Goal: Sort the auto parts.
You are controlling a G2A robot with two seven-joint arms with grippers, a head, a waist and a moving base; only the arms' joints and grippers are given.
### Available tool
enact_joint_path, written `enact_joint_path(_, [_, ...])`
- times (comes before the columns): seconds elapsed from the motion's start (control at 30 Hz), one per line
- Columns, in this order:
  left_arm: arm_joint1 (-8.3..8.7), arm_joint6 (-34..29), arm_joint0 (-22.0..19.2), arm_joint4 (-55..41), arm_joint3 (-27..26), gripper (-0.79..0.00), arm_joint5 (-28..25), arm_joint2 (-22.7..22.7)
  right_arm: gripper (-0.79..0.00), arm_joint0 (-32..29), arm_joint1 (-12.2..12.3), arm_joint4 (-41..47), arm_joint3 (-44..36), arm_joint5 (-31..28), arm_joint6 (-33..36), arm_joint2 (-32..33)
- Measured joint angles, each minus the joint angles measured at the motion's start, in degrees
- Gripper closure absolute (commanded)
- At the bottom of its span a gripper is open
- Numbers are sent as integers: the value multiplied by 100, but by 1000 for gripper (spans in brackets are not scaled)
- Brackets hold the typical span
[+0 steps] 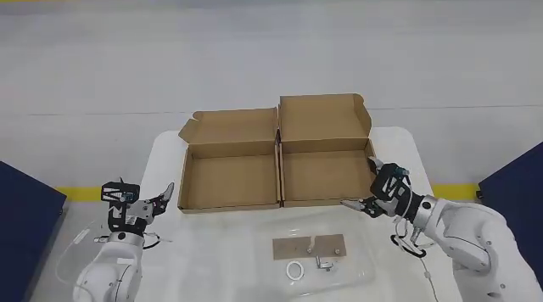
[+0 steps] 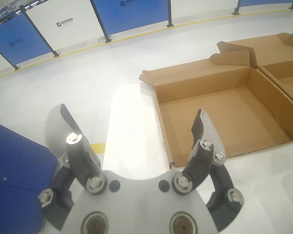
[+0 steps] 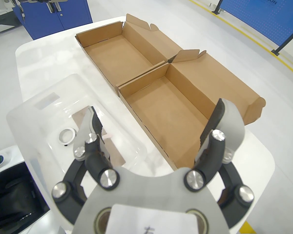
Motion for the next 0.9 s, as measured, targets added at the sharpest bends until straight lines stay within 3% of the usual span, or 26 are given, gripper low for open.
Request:
enact_joint_path(0.13, [0, 0, 0, 0, 0, -785, 0, 0, -785, 399, 69, -800, -376, -675, 743, -470])
enact_joint_path(0.3, [0, 0, 0, 0, 0, -785, 0, 0, -785, 1075, 185, -717, -386, -1247, 1743, -1028])
enact_joint_path(0.6, [0, 0, 0, 0, 0, -785, 0, 0, -785, 1846, 677, -778, -62, -1178, 1766, -2290])
enact_joint_path(0.9, [0, 0, 0, 0, 0, -785, 0, 0, -785, 1819, 679, -821, -83, -1204, 1739, -2333])
